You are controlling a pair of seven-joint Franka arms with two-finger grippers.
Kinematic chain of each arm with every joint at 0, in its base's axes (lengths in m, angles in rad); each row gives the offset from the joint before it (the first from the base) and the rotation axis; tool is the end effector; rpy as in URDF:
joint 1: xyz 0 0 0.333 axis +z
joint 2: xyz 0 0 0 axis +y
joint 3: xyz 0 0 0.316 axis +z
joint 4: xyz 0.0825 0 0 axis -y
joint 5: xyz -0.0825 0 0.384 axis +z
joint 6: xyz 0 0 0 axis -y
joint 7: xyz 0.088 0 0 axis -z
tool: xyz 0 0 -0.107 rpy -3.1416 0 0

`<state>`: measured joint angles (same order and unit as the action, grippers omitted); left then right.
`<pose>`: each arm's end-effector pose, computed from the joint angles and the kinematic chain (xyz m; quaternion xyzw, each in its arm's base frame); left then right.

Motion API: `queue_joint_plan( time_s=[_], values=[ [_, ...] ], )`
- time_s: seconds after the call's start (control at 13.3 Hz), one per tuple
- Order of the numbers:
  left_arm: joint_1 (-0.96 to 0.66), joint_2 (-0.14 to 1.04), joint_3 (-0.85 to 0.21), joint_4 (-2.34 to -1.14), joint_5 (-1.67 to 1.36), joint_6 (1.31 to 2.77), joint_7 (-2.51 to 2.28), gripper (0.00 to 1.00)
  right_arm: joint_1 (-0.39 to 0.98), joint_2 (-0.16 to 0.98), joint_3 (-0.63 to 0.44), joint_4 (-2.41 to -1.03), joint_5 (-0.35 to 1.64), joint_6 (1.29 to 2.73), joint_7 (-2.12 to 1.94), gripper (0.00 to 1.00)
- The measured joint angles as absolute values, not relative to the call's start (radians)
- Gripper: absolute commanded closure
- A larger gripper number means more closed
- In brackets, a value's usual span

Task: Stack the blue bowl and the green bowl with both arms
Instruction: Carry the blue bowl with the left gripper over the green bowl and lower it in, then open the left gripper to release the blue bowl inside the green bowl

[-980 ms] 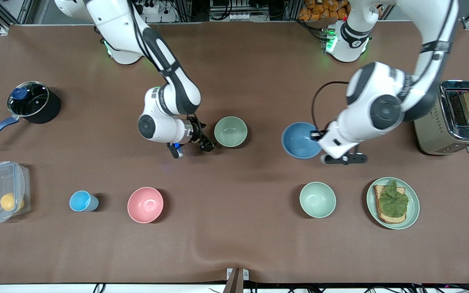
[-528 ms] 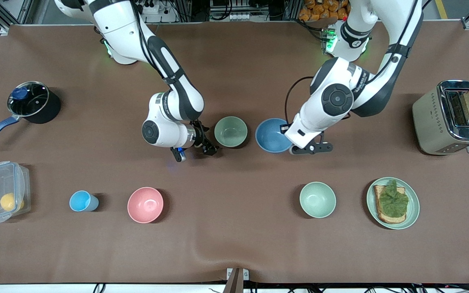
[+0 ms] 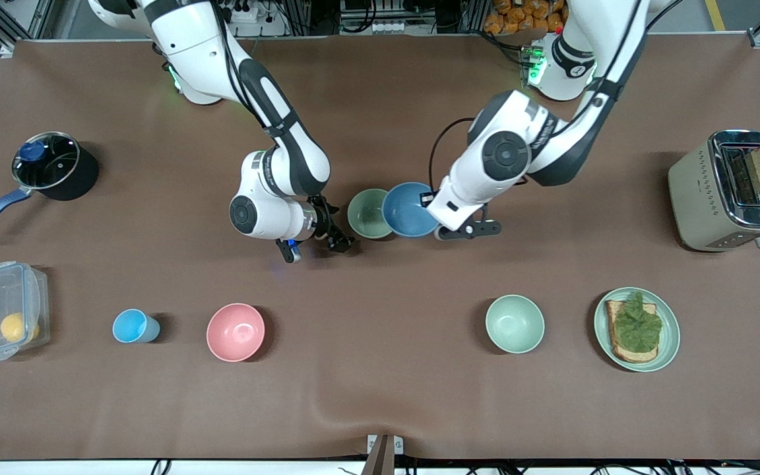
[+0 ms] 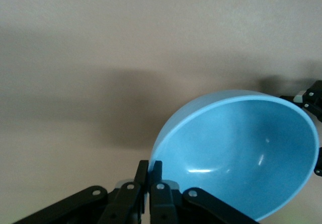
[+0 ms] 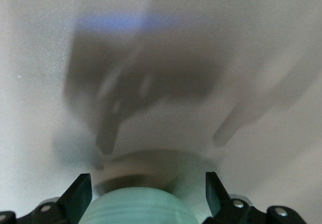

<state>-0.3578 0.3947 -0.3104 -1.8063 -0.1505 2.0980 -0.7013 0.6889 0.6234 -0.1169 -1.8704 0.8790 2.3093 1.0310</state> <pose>0.5014 -0.3873 0.3300 0.9894 0.0655 -0.1112 0.0670 0.5133 0.3516 0.1693 -0.8203 0.5063 0.2352 0.1248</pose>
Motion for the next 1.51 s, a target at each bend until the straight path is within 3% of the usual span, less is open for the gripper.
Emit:
queue_joint_plan(
  time_s=[0.75,1.51],
  values=[
    [-0.459,0.535,-0.311,-1.728,-0.152,2.159,-0.829,1.0,0.689,0.627,-0.117,-1.87,0.879,2.309,1.031,0.0],
    [-0.508,0.597,-0.311,-1.712,-0.152,2.202,-0.841,1.0,0.689,0.627,-0.117,-1.869,0.879,2.309,1.031,0.0]
  ],
)
